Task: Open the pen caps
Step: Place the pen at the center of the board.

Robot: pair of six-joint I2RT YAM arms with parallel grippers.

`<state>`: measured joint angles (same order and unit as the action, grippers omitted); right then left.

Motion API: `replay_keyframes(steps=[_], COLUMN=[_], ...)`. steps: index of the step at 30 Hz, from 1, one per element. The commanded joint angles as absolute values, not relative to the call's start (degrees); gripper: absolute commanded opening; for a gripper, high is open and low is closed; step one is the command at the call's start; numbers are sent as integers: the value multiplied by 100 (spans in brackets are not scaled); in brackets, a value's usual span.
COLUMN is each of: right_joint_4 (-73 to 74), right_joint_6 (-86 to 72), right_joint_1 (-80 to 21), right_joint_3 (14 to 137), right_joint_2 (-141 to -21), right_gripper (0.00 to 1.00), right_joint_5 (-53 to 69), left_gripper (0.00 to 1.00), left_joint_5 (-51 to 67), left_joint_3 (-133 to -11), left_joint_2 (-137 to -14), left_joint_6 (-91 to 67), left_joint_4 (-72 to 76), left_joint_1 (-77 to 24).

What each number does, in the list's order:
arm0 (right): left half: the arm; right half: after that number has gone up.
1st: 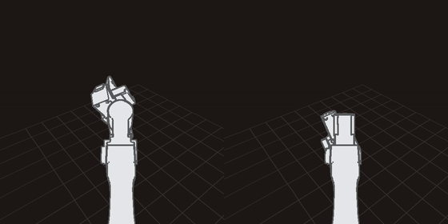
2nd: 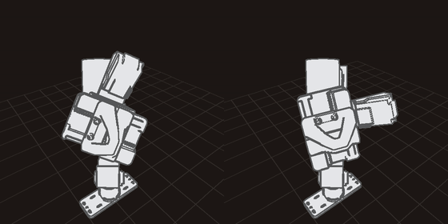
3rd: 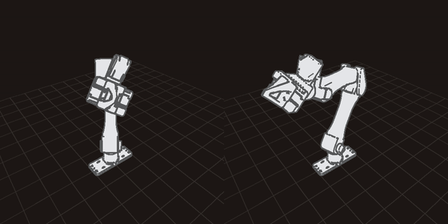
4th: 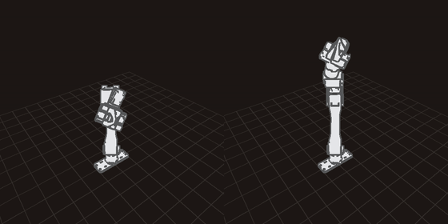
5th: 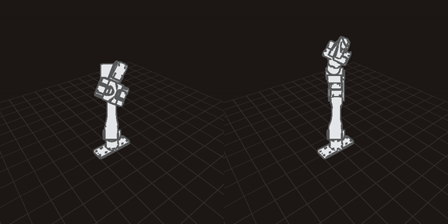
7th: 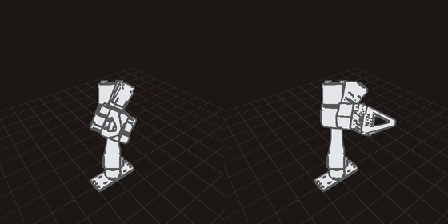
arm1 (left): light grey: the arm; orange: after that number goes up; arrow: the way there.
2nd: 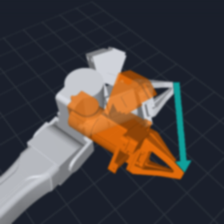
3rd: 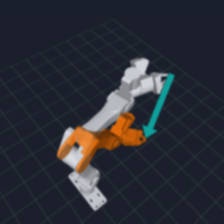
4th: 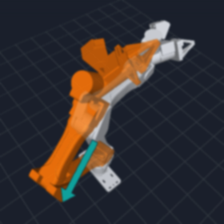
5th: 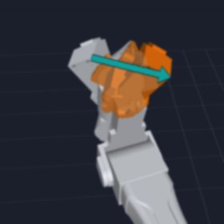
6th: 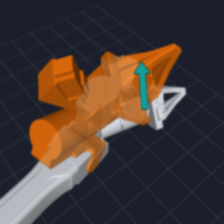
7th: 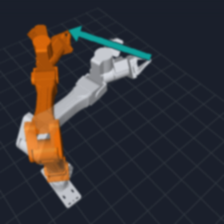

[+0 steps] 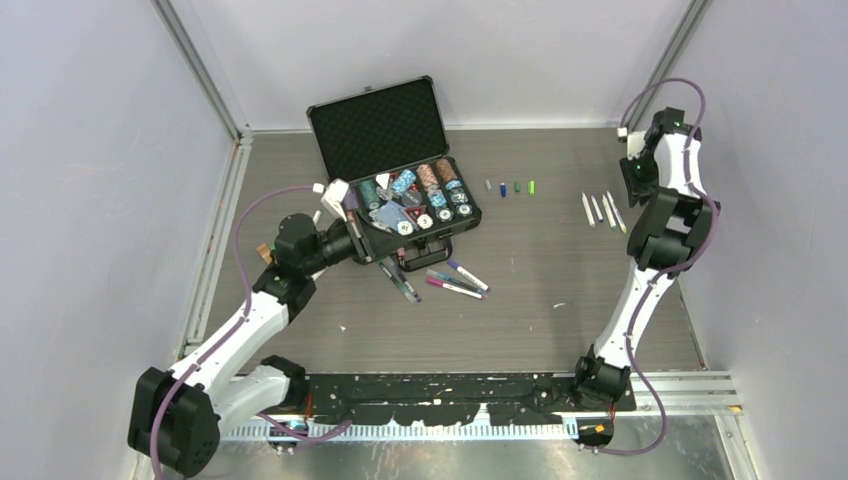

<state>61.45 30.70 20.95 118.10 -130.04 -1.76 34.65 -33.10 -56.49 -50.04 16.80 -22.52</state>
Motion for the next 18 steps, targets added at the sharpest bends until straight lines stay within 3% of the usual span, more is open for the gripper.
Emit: replay_keyframes(steps=[1, 12, 18], right_joint_4=[5808, 5947, 6030], right_joint_6=[3163, 3444, 3386], right_joint_1=[2347, 2728, 2733], right_joint_3=[11829, 12221, 12769], right_joint_2=[-12516, -12884, -13387], right_gripper=[33, 37, 45], right_joint_5=[17, 493, 490], left_gripper=[1, 1, 2], left_joint_5=[3563, 3254, 3222], left_joint_3=[-3415, -3397, -3385], left_joint_2=[-5554, -5200, -5289], left_joint_6=[-5340, -5500, -5594], left_joint_4=[1809, 1453, 1458], left_joint_1=[-2242, -2242, -2246])
